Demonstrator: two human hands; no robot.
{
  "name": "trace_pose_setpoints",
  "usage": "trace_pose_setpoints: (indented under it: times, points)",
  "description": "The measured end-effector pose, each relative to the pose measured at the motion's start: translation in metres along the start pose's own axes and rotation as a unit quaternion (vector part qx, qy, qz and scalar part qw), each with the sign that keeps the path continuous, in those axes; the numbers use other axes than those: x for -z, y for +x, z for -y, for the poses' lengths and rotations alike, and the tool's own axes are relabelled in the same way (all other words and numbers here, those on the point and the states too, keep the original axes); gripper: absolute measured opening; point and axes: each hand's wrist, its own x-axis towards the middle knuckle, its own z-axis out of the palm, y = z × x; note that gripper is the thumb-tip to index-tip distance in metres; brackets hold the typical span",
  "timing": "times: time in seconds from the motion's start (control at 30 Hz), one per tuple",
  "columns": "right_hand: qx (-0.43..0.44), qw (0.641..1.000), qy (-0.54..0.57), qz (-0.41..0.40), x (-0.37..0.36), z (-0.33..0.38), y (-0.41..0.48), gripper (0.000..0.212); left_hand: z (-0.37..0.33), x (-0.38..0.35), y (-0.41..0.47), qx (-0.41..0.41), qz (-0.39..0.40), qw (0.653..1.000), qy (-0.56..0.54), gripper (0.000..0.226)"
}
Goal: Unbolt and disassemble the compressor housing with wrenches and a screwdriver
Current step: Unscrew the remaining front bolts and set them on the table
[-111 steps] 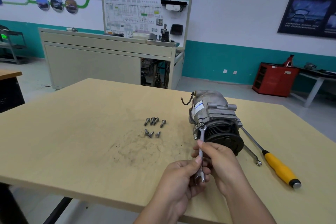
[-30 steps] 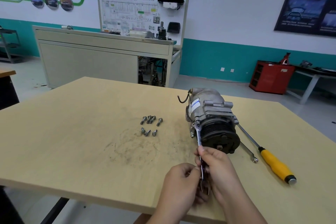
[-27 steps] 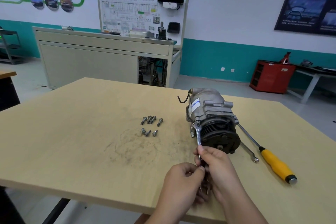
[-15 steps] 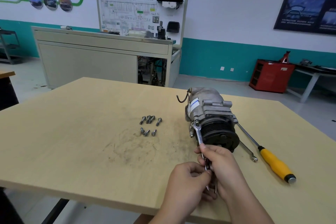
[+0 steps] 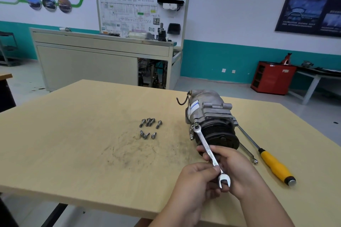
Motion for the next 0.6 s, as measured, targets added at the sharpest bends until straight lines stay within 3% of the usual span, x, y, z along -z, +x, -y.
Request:
trace_pose_setpoints:
  times: [0.27,0.6]
  points:
    - [0.002,0.999,0.049,0.006,0.000,0.001,0.002,0.025,-0.005,-0.004,-0.005,0.064,0.045,0.988,-0.134,0.018]
    - [0.006,0.998,0.046,-0.035,-0.018,-0.004,0.002,0.020,-0.011,0.013,-0.011,0.032,-0.029,0.999,-0.017,0.019]
